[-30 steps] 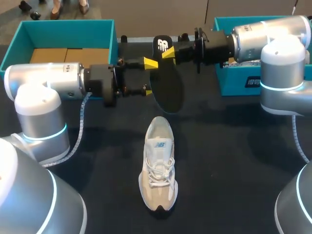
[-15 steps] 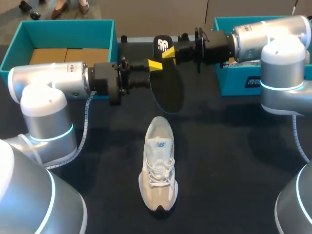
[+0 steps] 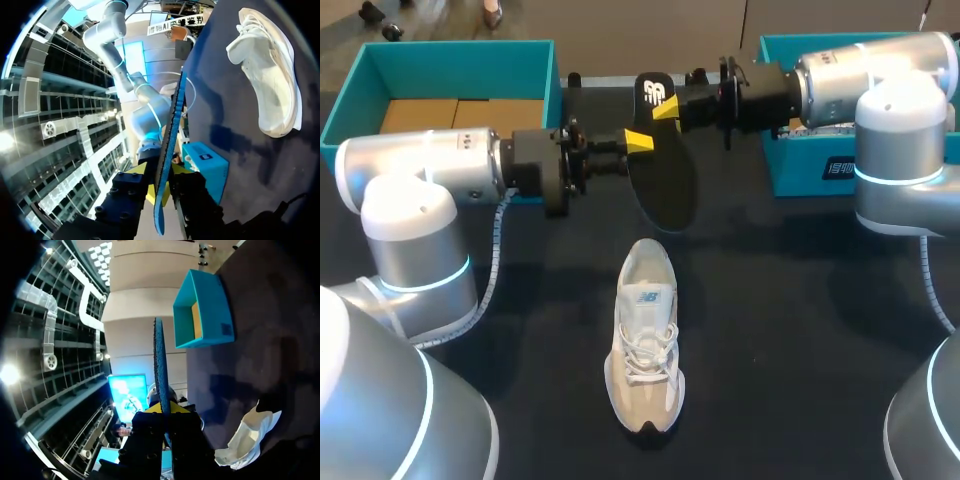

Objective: Take the shoe out of the shoebox, open the shoe tongue, remove and reinsert the insole, then place the shoe into the shoebox

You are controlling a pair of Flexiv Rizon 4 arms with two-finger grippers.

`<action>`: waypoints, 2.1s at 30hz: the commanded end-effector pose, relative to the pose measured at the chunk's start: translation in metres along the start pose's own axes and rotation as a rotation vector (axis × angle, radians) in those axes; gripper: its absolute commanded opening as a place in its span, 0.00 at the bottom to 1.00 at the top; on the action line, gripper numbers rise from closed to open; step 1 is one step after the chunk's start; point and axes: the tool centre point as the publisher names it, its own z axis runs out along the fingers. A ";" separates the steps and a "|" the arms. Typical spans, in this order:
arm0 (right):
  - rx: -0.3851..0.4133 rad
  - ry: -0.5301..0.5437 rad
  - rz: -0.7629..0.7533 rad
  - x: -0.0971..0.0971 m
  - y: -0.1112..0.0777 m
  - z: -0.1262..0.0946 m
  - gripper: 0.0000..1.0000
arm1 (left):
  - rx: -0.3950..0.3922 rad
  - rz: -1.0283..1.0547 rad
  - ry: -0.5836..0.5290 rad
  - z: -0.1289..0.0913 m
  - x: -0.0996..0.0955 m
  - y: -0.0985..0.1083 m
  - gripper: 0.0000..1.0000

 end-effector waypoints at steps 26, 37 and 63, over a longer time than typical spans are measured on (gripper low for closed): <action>-0.047 0.008 -0.039 -0.005 -0.021 -0.019 1.00 | 0.005 -0.036 0.042 -0.038 -0.006 -0.010 0.00; -0.047 0.006 -0.052 -0.007 -0.028 -0.028 1.00 | 0.059 -0.768 0.204 -0.062 -0.011 -0.022 0.00; -0.047 0.006 -0.052 -0.007 -0.028 -0.028 1.00 | 0.166 -1.619 0.130 -0.072 -0.030 -0.026 0.00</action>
